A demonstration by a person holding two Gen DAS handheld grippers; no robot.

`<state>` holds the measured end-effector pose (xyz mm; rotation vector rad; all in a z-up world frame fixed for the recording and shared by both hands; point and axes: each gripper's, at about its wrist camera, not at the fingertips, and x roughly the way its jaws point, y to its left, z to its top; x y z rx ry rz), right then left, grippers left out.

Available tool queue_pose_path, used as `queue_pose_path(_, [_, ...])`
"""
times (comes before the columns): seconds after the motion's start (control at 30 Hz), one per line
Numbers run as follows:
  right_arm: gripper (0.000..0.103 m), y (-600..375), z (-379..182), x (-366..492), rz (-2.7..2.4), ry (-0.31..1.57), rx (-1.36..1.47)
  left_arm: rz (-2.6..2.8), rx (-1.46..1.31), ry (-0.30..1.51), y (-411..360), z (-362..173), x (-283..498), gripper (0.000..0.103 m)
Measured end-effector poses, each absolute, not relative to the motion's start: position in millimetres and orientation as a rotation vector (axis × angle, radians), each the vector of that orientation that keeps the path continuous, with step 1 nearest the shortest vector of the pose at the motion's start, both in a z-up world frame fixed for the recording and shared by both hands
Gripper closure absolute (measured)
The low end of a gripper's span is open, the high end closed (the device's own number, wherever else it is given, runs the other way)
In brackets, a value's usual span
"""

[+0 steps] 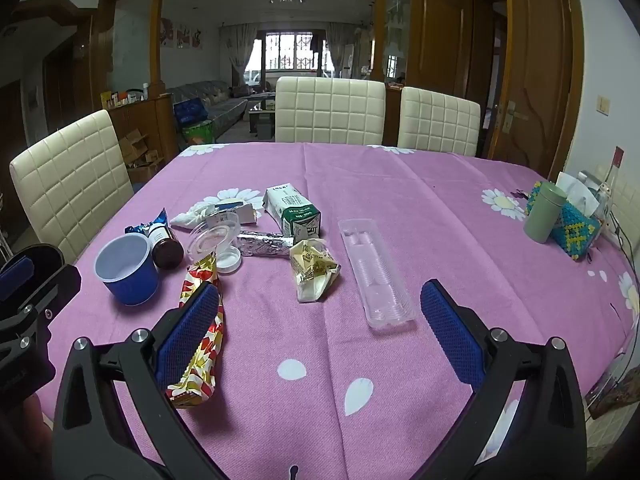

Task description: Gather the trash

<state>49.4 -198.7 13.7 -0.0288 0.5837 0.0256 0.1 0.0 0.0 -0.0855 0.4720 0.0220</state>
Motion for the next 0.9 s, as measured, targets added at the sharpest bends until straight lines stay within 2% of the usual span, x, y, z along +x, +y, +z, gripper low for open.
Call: queue_pose_path(0.9, [0.004,-198.3,13.6,49.6,0.026,0.585,-0.03,0.019,-0.086,0.468,-5.0,1.8,-0.7,0.007])
